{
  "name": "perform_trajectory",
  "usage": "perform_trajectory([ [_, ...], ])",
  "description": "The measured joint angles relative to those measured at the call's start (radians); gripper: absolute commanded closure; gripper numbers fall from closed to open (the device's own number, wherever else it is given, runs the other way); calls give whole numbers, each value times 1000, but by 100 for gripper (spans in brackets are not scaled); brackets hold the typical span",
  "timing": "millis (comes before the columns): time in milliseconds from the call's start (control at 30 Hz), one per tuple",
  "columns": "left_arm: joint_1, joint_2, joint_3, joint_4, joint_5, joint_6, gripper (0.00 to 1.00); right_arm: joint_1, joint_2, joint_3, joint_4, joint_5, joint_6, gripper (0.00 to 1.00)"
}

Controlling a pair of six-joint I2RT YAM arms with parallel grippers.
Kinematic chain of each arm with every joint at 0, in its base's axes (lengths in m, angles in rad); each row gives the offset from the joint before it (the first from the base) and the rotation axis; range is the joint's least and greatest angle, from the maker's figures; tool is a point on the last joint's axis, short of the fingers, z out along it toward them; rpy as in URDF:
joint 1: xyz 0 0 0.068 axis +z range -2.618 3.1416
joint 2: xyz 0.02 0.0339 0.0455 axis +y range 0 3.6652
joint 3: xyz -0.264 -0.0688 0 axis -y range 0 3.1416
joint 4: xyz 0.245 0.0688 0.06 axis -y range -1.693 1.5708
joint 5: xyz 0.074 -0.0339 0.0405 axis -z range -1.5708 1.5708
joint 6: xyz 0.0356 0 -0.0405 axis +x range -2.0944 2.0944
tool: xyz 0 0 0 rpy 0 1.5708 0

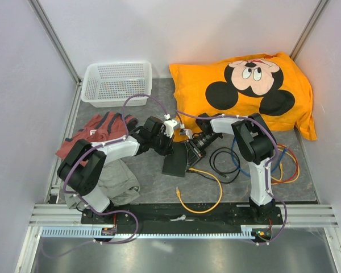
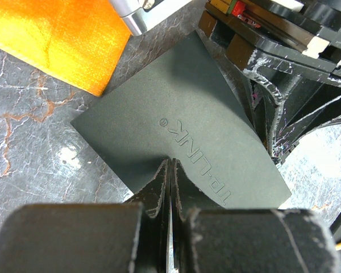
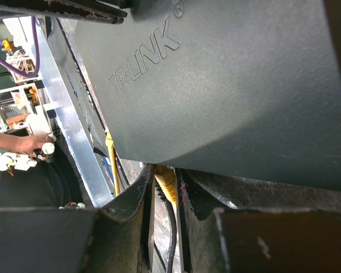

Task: Pull the plug from the switch port

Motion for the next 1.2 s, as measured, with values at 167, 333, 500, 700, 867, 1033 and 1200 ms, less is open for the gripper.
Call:
perform_trajectory([
  [167, 0, 0, 0, 0, 0, 0, 98, 0, 0, 0, 0, 5, 2, 87],
  [333, 0, 0, 0, 0, 0, 0, 99, 0, -6, 0, 0, 18, 2, 96],
  [500, 0, 0, 0, 0, 0, 0, 98, 10, -23, 1, 0, 55, 2, 100],
  [700, 0, 0, 0, 1, 0, 0, 98, 13, -37, 1, -11, 91, 0, 100],
  [867, 0, -1, -2, 3, 1, 0, 98, 12, -46, -2, -30, 128, -5, 100],
  [1033, 0, -4, -8, 9, 2, 0, 99, 11, -59, -3, -31, 157, -5, 100],
  [1200, -3, -6, -10, 9, 2, 0, 99, 11, -95, -4, -27, 219, -21, 100],
])
